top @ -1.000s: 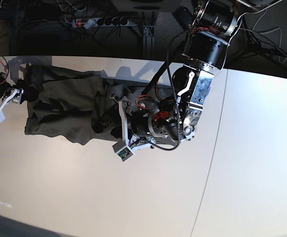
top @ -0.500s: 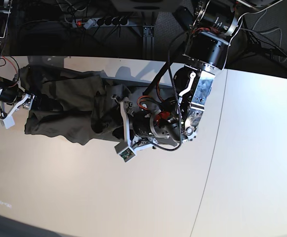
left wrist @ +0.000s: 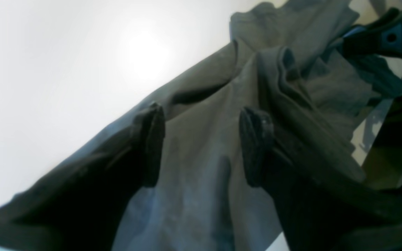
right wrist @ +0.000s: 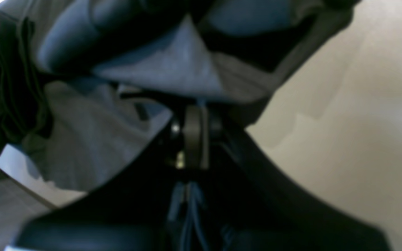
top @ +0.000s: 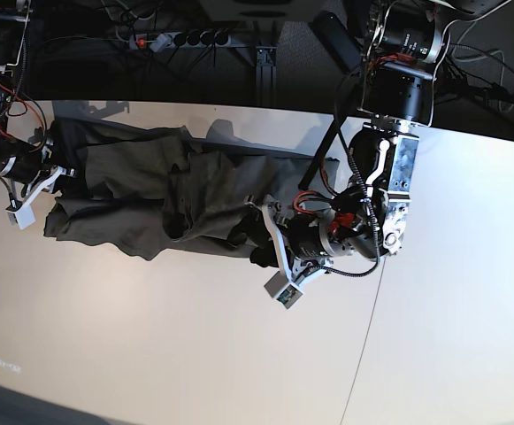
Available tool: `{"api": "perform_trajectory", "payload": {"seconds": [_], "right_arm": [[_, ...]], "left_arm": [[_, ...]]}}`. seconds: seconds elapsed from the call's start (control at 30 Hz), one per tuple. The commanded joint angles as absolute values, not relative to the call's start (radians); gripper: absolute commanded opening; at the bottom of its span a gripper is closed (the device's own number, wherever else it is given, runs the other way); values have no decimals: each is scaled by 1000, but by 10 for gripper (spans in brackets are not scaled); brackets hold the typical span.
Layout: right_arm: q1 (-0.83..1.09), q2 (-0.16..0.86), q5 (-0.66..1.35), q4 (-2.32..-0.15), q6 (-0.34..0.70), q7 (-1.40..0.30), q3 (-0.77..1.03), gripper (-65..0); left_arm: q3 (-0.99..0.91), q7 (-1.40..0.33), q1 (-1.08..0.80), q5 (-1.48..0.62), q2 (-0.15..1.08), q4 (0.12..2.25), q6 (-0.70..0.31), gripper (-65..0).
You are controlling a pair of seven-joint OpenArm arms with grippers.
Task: Fold the T-shirt properly
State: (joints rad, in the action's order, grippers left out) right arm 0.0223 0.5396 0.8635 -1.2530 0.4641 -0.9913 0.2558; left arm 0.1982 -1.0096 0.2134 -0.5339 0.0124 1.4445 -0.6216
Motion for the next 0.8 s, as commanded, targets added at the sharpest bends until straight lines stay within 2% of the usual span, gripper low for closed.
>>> {"api": "perform_trajectory", "payload": {"seconds": [0.0, 0.13, 0.27, 0.5, 0.77], "right_arm": [[25, 551, 770, -1253, 524, -1002, 251, -650], [25, 561, 633, -1254, 520, -902, 258, -650], [22, 601, 611, -1253, 520, -873, 314, -650], [-4, 698, 710, -1259, 521, -905, 359, -650], [-111, 678, 823, -1385, 522, -1018, 358, -650]], "left_arm": [[183, -992, 235, -553, 17, 1460, -614, -281], [133, -995, 234, -585, 72, 1460, -614, -281], [102, -1019, 223, -649, 144, 1460, -614, -281], [102, -998, 149, -639, 183, 1456, -617, -281], [105, -960, 75, -609, 179, 1424, -617, -281]]}}
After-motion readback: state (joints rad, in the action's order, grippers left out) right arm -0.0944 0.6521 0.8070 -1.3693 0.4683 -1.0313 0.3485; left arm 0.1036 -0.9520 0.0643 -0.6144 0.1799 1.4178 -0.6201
